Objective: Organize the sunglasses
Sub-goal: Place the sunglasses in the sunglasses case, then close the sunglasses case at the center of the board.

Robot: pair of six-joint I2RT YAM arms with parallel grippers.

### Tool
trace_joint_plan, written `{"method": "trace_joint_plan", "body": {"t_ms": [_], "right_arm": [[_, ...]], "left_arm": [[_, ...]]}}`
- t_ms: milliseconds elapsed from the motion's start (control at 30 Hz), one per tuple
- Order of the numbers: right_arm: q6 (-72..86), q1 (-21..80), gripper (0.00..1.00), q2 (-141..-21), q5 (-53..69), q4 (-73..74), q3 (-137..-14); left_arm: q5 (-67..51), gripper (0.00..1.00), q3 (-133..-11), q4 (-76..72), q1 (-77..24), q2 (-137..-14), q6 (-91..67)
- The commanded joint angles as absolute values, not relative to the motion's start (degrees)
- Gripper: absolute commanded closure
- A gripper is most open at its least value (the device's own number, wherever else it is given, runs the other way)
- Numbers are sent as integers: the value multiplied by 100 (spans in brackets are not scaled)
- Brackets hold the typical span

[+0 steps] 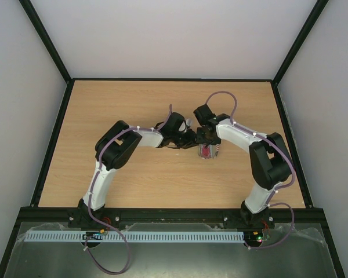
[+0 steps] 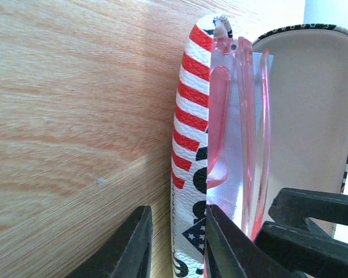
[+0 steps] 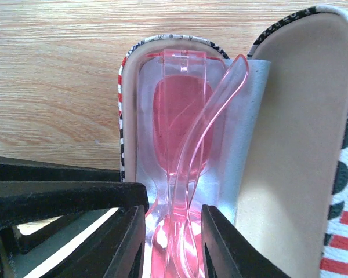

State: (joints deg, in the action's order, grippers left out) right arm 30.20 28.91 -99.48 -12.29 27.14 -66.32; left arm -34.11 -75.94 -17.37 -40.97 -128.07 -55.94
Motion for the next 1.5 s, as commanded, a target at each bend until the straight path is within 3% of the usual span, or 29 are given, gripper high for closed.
{"method": "trace_joint_plan", "body": {"t_ms": [0,400,633,1100,1467], "right_arm": [[3021,2925,71,-9719,-1266,3149,-6802],[3115,2318,71,-8807,-1925,3516,-7150],[3250,1633,73,-8579,-1886,3310,-6554],[3349,1584,83,-9040,-1491,2885,-6116],[3289,1742,98,-9319,-1055,2870,-6250]], "left_arm": [[-3260,74,-7585,-1402,-4113,-13082,-5541],[-3278,74,-7445,-1494,-4095,-13087,-5528],[-3302,74,-7415,-1535,-4063,-13087,-5519],[-3388,74,-7345,-1608,-3992,-13148,-5445],[-3505,76,-7444,-1630,-3987,-13271,-5398]]}}
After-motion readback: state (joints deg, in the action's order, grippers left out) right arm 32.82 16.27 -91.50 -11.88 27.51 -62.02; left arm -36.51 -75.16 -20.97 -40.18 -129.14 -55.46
